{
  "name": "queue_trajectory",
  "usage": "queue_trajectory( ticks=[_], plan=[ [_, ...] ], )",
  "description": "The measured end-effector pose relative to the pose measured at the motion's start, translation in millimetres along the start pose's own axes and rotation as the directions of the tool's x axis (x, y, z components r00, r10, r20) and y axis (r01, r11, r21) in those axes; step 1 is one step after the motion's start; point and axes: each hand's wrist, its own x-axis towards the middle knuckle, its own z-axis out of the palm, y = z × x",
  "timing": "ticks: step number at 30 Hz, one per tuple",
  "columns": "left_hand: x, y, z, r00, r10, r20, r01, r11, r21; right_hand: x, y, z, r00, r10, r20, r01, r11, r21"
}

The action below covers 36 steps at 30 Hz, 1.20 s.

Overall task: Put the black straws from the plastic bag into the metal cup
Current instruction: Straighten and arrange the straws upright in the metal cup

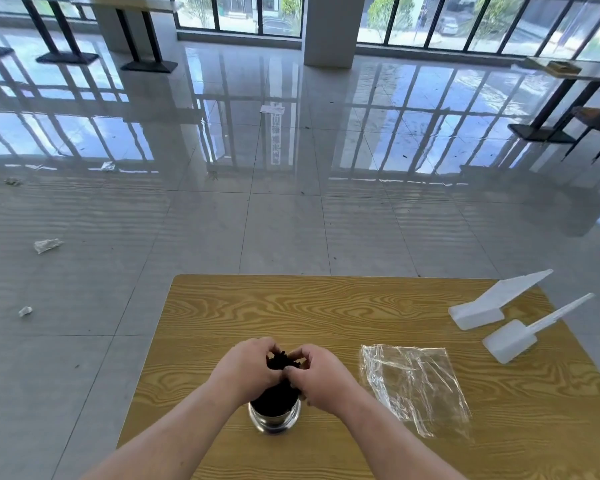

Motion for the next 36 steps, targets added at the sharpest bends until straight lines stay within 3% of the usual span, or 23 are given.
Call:
queue_trajectory(
  ticks=[15,36],
  plan=[
    [-5,3,-23,0.983,0.134,-0.121,-0.116,0.983,0.144,1,-3,-8,0.997,-0.042,-0.068,0.043,0.999,0.014],
    [-12,20,-51,0.987,0.146,-0.069,-0.13,0.973,0.193,-6,-10,-16,0.986,-0.08,-0.143,0.084,0.996,0.023]
  ],
)
